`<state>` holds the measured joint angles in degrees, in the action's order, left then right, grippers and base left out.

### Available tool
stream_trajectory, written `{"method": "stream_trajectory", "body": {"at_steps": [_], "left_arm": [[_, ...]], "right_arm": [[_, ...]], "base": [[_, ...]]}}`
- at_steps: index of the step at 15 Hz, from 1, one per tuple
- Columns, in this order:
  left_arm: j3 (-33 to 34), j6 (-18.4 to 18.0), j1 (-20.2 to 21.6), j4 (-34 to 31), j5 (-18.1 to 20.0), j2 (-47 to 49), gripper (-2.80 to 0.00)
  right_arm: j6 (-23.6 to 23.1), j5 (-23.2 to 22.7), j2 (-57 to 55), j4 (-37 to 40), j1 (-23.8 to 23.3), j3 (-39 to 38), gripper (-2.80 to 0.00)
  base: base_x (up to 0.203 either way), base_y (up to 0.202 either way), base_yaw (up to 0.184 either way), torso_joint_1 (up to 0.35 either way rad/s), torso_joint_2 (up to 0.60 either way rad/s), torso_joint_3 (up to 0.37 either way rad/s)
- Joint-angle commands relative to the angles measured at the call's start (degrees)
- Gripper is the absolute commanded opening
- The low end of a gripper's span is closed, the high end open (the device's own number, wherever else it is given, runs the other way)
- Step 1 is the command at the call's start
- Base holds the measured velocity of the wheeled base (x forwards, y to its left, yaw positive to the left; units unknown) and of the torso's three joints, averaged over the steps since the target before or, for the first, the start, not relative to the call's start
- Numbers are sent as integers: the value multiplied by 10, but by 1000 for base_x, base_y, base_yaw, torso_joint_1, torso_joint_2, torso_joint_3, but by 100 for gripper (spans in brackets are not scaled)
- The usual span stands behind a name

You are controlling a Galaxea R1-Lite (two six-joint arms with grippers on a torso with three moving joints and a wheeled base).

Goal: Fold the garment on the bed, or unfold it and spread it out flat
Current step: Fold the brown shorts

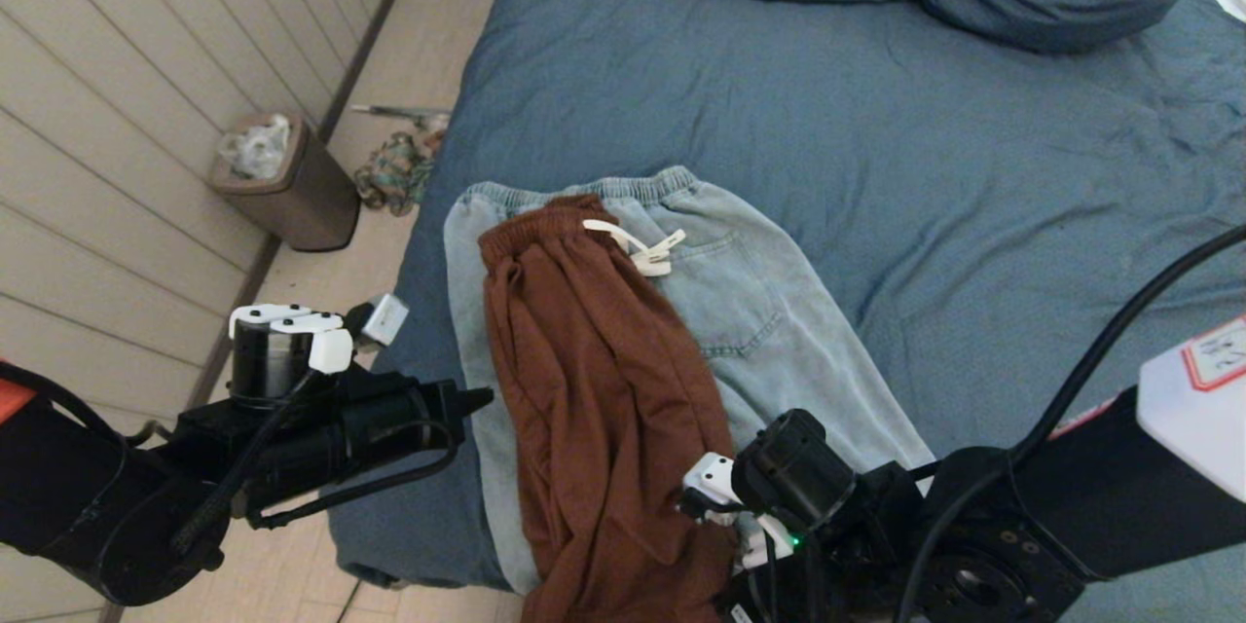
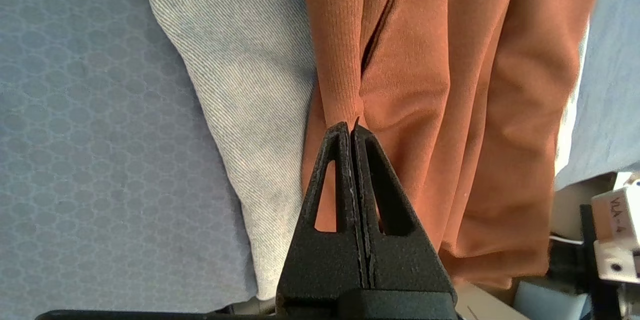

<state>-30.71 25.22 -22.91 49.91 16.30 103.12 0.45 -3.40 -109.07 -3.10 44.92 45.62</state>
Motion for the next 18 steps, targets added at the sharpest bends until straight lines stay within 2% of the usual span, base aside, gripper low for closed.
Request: {"method": "stream_trajectory", "body": {"at_steps": [1, 8, 11, 14, 17, 18], "left_arm": [[-1, 3, 1, 3, 1, 2, -280], [1, 4, 1, 3, 1, -10, -280], [5, 5, 1, 9, 0, -21, -280], [9, 18, 7, 9, -1, -94, -280], [13, 23, 12, 0, -1, -125, -280], [14, 23, 13, -3, 0, -129, -280]], "right_arm": [[-1, -1, -12, -2, 1, 7, -280], [6, -3, 0, -13, 1, 55, -280], [21, -14, 24, -11, 2, 111, -280], [66, -15, 35, -8, -1, 218, -280], [94, -15, 40, -6, -10, 268, -280], [110, -14, 34, -6, -16, 319, -280]], "base": [[0, 0, 0, 0, 0, 0], [0, 0, 0, 0, 0, 0], [0, 0, 0, 0, 0, 0], [0, 0, 0, 0, 0, 0], [0, 0, 0, 0, 0, 0], [0, 0, 0, 0, 0, 0]]}}
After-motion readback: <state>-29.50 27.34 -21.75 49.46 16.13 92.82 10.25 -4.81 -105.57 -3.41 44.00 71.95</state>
